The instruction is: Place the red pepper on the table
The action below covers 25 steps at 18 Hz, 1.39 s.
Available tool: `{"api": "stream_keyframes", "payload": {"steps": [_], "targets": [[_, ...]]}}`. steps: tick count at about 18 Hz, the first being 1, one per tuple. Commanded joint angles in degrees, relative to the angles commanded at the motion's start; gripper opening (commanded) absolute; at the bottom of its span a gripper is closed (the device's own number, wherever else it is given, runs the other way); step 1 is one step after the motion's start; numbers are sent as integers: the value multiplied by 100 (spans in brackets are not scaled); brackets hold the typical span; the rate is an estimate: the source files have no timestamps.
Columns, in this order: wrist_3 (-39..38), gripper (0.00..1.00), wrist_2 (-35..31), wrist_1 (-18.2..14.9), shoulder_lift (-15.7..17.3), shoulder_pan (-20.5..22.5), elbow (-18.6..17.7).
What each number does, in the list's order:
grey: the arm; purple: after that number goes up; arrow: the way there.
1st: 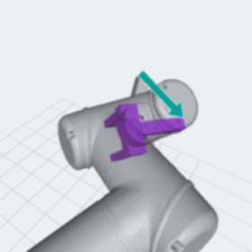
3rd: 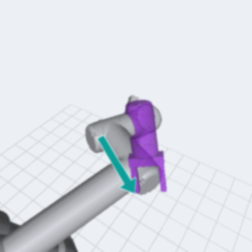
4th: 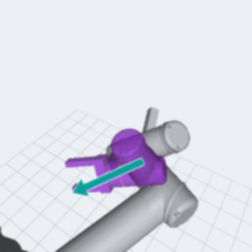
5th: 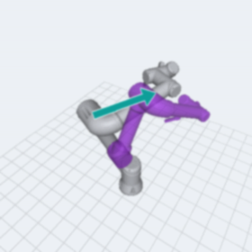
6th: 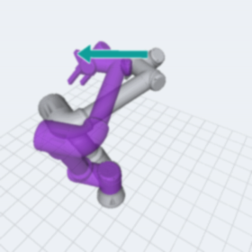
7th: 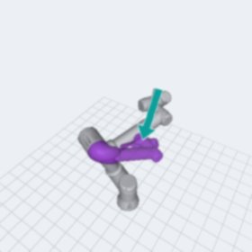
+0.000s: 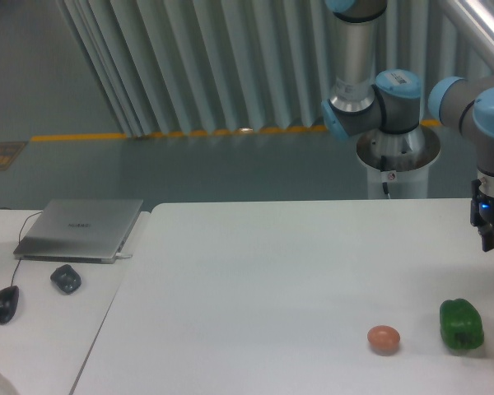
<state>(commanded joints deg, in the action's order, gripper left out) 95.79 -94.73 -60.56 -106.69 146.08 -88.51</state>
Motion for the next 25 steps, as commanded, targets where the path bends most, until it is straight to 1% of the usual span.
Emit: {"api": "stream_keyframes", "payload": {"steps": [1, 2, 3, 4, 6, 7, 9, 10, 11, 12, 14, 16, 18, 19, 22, 25], "targets": [[62, 100, -280, 18, -35, -17, 26], [384, 100, -779, 105, -131, -35, 96], [596, 100, -1027, 158, -202, -53, 88], [686, 100, -1117, 254, -229, -53, 53], [713, 100, -1153, 719, -404, -44, 61], [704, 100, -1266, 878, -466, -53, 62], [722, 100, -1556, 923, -536, -53, 219], [739, 100, -1583, 941, -606, -44, 315], [870, 100, -1636, 967, -685, -44, 508], [1045, 100, -1767, 967, -721, -44, 614], [1475, 100, -2048, 976, -765, -44, 676], [1723, 100, -2084, 1090, -887, -44, 790], [1776, 100, -2093, 1125, -1046, -44, 896], [1776, 100, -2085, 1125, -1073, -27, 905], [1776, 100, -2093, 1134, -1344, -9, 1037], [1785, 100, -2093, 1195, -1547, 0, 1107]]}}
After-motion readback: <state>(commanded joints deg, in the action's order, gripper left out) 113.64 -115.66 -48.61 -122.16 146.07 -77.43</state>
